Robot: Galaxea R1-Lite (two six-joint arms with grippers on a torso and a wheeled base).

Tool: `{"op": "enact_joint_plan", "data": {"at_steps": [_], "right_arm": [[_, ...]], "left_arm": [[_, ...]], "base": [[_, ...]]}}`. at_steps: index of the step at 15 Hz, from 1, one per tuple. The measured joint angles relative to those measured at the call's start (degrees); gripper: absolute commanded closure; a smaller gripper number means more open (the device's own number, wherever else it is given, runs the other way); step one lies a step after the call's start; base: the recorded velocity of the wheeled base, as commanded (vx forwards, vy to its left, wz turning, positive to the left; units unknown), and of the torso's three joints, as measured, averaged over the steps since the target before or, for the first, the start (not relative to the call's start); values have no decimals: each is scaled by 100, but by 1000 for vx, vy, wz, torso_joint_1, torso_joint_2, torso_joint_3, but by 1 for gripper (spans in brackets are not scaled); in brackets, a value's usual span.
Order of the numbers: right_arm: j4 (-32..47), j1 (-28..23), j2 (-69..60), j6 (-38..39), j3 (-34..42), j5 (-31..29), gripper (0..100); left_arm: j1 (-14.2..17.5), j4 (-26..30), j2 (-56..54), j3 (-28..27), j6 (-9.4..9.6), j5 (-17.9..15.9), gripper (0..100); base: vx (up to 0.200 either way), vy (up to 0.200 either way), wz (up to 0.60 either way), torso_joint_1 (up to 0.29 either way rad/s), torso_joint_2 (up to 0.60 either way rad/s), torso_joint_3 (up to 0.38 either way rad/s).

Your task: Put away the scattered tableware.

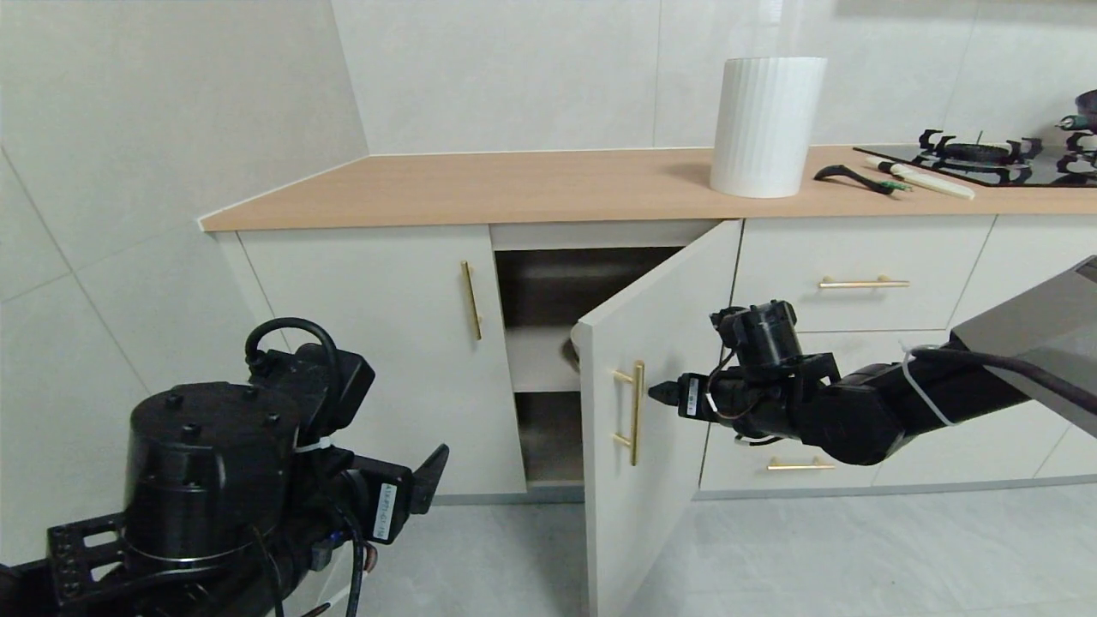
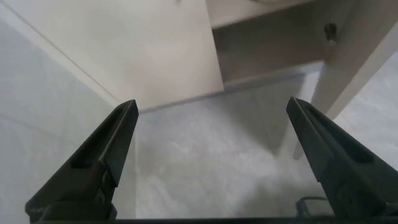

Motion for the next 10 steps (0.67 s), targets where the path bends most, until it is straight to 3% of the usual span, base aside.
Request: {"op": "enact_joint_plan", "data": {"at_steps": [4, 10], "right_arm": [[-72, 4, 160, 380, -196, -55, 0], [-149, 0, 742, 1090, -1108, -878, 0]], "left_arm": [[4, 7, -52, 15, 46, 22, 0], [4, 5, -174, 30, 130, 22, 0]], "base": [[200, 0, 0, 4, 2, 4], [0, 0, 0, 0, 0, 0]]}}
